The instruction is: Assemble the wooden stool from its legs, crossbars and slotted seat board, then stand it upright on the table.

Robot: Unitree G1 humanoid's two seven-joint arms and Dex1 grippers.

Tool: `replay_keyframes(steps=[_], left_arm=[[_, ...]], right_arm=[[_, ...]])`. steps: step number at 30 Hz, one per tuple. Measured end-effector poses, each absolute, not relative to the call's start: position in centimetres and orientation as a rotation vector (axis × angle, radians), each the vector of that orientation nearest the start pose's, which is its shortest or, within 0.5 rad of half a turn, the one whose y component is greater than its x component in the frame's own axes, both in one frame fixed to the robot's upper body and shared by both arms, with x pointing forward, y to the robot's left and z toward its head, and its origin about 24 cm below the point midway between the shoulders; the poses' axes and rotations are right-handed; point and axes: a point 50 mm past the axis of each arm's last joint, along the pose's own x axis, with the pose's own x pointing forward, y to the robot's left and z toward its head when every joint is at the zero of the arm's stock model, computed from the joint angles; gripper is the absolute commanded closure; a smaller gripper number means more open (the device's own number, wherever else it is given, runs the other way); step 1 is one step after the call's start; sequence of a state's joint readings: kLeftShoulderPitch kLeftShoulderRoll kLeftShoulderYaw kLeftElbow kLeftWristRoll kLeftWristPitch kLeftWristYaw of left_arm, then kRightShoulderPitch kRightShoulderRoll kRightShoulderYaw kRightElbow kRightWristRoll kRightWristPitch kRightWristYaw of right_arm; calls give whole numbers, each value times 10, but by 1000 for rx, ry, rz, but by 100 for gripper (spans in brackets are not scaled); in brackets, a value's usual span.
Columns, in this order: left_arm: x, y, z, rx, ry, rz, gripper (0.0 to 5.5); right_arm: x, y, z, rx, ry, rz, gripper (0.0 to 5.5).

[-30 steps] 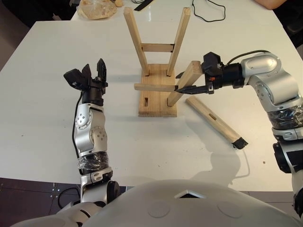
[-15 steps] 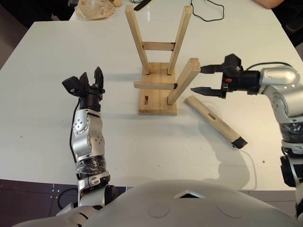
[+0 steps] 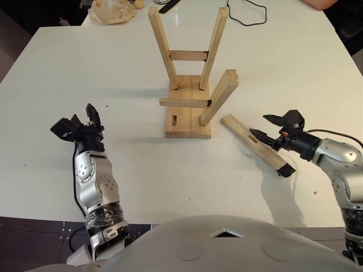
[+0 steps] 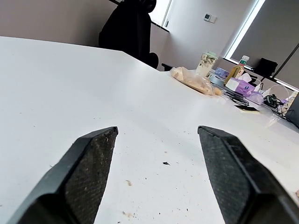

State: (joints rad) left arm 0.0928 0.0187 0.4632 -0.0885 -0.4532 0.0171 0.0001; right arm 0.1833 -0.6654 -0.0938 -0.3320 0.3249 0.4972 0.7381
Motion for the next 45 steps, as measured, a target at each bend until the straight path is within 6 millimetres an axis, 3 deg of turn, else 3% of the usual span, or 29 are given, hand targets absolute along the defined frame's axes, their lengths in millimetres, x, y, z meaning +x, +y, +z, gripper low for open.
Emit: replay_keyframes(steps=[5, 16, 27, 35, 42, 45], left_arm=[[201, 267, 41, -393, -102, 489, 232], [194, 268, 39, -388, -102, 509, 232], [188, 268, 37, -385, -102, 524, 232], [187, 267, 36, -389, -99, 534, 232], [188, 274, 42, -387, -106, 533, 232], [195, 280, 53, -387, -130, 507, 232]], right_arm=[[182, -245, 55, -122, 558, 699, 207], [177, -252, 59, -79, 575, 715, 207], [158, -255, 45, -131, 668, 773, 207], [160, -263, 35, -220, 609, 724, 331], [160, -259, 33, -64, 575, 659, 344], [166, -254, 32, 132, 552, 571, 344]])
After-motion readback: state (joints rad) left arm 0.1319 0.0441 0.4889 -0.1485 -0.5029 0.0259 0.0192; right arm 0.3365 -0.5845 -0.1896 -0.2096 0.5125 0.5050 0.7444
